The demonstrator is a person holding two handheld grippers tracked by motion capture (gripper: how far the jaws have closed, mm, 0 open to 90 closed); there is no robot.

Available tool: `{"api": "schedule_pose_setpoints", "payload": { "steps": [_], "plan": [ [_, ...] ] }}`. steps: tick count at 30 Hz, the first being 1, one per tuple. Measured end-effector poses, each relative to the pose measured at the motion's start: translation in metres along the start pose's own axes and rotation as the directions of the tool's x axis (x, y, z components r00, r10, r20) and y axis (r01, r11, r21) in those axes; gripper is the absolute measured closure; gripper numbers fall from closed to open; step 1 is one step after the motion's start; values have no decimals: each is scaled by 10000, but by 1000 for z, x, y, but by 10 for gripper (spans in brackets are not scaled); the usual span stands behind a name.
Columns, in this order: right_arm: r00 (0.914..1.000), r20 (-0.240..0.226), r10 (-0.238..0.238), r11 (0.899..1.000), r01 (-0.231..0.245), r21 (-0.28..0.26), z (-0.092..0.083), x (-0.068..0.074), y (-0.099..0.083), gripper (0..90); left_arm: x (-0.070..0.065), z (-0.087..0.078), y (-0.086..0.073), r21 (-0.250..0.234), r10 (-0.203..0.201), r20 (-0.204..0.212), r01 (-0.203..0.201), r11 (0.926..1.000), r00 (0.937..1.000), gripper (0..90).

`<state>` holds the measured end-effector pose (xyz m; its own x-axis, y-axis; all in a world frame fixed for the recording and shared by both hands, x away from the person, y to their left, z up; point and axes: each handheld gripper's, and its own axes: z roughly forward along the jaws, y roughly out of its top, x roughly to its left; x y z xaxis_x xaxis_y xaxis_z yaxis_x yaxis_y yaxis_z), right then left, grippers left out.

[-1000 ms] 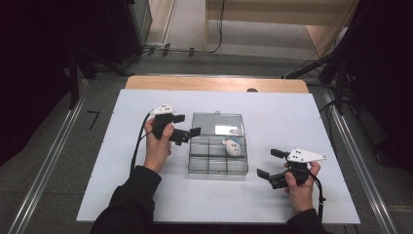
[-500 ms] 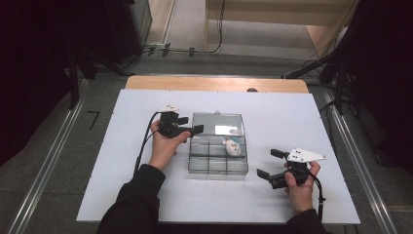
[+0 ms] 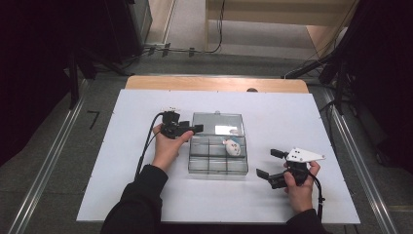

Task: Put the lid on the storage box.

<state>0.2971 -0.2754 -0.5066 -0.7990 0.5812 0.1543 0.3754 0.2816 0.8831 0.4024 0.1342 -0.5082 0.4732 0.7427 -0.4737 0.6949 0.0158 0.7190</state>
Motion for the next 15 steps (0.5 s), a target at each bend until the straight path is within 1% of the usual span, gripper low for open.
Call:
{"api": "schedule_pose_setpoints", "payload": {
  "steps": [4,7,9,10,13,15],
  "plan": [
    [10000,16,-21,10000,21,-43,0,0,0,0,-1,1,-1,72,23,6,-23,10000,10000,204],
    [9999,64,-98,9999,99,-86,-1,0,0,0,-3,4,-3,199,124,29,-124,9997,9999,210],
    [9999,117,-116,9999,117,-75,-1,1,0,0,-4,4,-4,166,181,28,-182,9997,9998,222],
    [9997,145,-184,9998,185,-68,-1,1,0,0,-4,4,-4,175,160,65,-161,9997,9999,222],
    [9997,188,-169,9998,170,-81,-2,2,1,0,-2,3,-4,126,97,234,-100,9999,9997,221],
    [9996,234,-181,9998,184,-93,-2,2,1,0,-2,3,-4,120,85,235,-88,9999,9997,220]
  ]
}}
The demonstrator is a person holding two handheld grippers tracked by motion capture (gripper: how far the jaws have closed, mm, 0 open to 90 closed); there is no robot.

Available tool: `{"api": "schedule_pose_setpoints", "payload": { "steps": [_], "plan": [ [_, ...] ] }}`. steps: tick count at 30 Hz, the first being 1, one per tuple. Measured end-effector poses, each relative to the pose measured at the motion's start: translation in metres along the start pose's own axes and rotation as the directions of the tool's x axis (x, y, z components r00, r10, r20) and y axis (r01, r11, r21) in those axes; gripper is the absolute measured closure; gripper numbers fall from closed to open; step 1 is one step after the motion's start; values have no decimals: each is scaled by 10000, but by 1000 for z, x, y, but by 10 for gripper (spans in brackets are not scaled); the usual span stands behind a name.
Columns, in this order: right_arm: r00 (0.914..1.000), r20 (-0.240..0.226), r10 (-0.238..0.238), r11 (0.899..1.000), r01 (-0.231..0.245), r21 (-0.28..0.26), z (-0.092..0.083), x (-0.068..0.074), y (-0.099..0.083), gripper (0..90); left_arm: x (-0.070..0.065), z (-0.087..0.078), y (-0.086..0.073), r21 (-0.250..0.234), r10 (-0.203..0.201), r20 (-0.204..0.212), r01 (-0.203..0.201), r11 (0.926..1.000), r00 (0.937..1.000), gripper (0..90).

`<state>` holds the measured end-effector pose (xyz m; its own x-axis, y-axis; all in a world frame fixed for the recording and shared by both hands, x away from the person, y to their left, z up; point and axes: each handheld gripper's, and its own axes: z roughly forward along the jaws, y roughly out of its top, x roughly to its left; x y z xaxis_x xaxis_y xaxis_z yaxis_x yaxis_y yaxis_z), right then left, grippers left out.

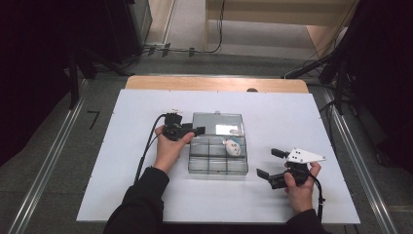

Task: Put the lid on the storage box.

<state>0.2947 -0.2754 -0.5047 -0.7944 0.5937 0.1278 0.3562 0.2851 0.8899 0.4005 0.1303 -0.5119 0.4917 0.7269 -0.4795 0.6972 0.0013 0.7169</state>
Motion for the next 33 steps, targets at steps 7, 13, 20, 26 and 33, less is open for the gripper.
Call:
{"api": "schedule_pose_setpoints", "payload": {
  "steps": [7,13,20,26,33],
  "plan": [
    [9997,-125,230,9997,-232,-115,-2,1,4,0,0,0,0,21,-52,-103,52,10000,9999,219],
    [9990,-125,435,9989,-437,-179,0,4,14,0,0,0,0,-7,-45,-147,44,10000,9999,221],
    [9986,-122,507,9986,-509,-153,6,1,25,0,0,0,-1,-19,-25,-161,25,10000,9999,224],
    [9979,-66,645,9978,-646,-124,13,-3,35,0,-1,0,-1,-45,-16,-185,15,10000,9998,224],
    [9969,-67,778,9969,-779,-139,24,-10,51,0,0,0,-1,-37,-48,-147,48,10000,9999,225]
  ]
}}
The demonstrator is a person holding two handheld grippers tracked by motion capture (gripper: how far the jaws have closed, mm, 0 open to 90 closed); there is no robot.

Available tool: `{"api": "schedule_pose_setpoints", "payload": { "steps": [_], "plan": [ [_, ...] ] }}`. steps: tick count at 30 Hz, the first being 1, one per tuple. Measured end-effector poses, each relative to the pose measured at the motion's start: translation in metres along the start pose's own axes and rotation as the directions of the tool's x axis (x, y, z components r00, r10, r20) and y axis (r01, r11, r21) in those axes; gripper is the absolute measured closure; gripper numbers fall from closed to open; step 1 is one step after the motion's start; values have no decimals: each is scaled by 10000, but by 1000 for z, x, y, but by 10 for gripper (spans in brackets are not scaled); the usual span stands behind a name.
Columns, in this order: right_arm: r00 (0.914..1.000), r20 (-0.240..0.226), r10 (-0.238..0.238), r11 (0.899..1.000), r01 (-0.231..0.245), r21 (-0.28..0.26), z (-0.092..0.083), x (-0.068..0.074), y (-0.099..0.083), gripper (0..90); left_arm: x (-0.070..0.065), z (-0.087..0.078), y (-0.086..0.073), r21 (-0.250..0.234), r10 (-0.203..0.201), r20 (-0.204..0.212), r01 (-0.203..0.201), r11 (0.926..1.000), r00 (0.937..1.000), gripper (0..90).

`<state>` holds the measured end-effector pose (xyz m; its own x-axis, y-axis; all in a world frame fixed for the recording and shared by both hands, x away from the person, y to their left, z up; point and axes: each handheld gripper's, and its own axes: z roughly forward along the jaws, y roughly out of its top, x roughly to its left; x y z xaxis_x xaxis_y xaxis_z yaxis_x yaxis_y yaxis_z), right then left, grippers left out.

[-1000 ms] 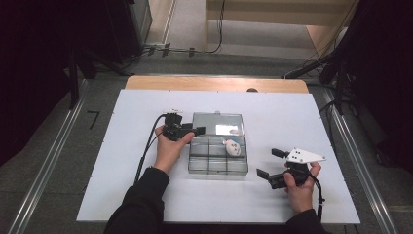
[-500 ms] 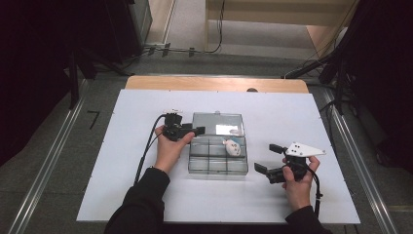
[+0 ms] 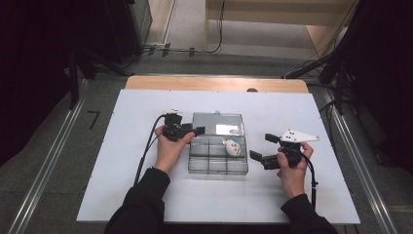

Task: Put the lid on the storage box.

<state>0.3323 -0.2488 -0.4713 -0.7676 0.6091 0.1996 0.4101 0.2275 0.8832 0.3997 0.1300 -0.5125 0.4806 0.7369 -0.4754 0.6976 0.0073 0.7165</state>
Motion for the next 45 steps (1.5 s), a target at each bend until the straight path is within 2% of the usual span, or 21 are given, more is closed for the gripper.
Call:
{"api": "schedule_pose_setpoints", "payload": {
  "steps": [9,13,18,23,31,37,38,45],
  "plan": [
    [9999,37,158,9998,-158,117,17,-7,19,0,0,0,0,6,17,3,-17,10000,10000,249],
    [9987,-10,502,9986,-501,169,23,-12,24,0,0,0,0,2,24,42,-24,10000,10000,256],
    [9978,89,661,9968,-665,453,30,-15,30,0,0,0,0,2,17,39,-17,10000,10000,259],
    [9957,106,916,9942,-920,559,39,-23,27,0,0,0,0,2,16,41,-16,10000,10000,259],
    [9906,529,1265,9881,-1306,818,53,-34,23,0,0,0,0,0,28,80,-28,10000,10000,265],
    [9894,679,1283,9857,-1348,1009,62,-39,27,0,0,0,0,7,24,93,-24,10000,10000,268],
    [9885,732,1323,9853,-1392,992,63,-39,28,21,0,0,0,8,23,92,-24,10000,10000,268],
    [9849,598,1623,9785,-1684,1194,75,-41,31,51,1,0,0,-4,-13,127,13,10000,9999,272]
  ]
}}
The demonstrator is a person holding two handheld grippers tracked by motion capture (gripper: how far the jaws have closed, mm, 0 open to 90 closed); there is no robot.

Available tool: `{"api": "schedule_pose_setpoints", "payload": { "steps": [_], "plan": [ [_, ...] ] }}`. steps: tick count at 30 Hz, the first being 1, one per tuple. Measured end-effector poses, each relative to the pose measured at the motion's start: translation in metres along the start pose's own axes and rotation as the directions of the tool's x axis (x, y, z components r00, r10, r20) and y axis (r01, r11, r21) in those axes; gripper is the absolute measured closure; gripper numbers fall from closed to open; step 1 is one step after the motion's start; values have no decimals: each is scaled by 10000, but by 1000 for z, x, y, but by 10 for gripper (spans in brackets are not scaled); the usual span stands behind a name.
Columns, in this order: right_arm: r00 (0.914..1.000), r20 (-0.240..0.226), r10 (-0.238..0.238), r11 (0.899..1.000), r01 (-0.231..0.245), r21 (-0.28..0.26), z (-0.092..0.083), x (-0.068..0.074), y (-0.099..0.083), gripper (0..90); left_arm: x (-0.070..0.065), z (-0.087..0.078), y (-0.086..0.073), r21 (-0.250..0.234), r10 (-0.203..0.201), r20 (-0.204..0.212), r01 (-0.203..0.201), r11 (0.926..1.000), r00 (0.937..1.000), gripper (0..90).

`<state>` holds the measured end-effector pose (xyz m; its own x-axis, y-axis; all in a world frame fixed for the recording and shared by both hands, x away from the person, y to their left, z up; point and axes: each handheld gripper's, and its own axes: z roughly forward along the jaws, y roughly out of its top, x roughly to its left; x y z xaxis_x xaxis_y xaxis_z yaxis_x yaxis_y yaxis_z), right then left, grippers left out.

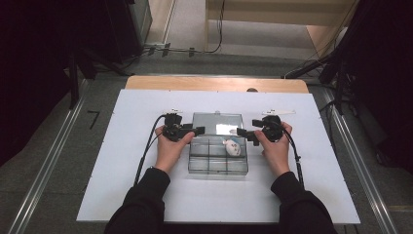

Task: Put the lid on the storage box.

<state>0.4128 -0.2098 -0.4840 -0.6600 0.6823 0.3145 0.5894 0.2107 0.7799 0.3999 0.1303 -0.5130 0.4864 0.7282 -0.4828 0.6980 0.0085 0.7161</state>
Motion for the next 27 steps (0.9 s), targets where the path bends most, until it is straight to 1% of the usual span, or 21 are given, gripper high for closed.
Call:
{"api": "schedule_pose_setpoints", "payload": {
  "steps": [3,4,9,11,13,15,18,21,24,25,27],
  "plan": [
    [9998,-40,195,9997,-195,135,6,-1,1,71,0,0,0,-7,-3,8,3,10000,10000,272],
    [9997,-6,248,9995,-248,176,7,-2,1,96,0,0,0,-6,-5,11,5,10000,10000,273],
    [9971,43,764,9966,-765,304,15,-5,-2,145,0,0,0,-4,-59,64,59,10000,10000,277],
    [9950,14,996,9943,-996,384,17,-7,-3,181,0,0,0,4,-73,85,73,10000,9999,278],
    [9939,-47,1099,9930,-1096,437,20,-8,-5,217,0,0,0,22,-118,103,117,9999,9999,279],
    [9930,-53,1183,9916,-1178,533,23,-7,-6,234,-1,1,0,15,-112,45,112,9999,9999,279],
    [9932,0,1166,9915,-1164,590,25,-6,-6,260,0,1,0,48,-190,114,190,9998,9998,286],
    [9918,-48,1276,9894,-1269,708,26,-6,-5,263,0,1,1,95,-314,171,313,9995,9994,303],
    [9907,-33,1357,9880,-1351,747,26,-6,-5,271,1,2,1,184,-555,315,549,9983,9980,329],
    [9893,-66,1456,9865,-1447,762,26,-6,-5,273,1,2,2,209,-635,339,628,9978,9974,336],
    [9875,-110,1573,9846,-1559,788,27,-7,-5,278,1,2,3,267,-692,313,684,9973,9971,345]
  ]
}}
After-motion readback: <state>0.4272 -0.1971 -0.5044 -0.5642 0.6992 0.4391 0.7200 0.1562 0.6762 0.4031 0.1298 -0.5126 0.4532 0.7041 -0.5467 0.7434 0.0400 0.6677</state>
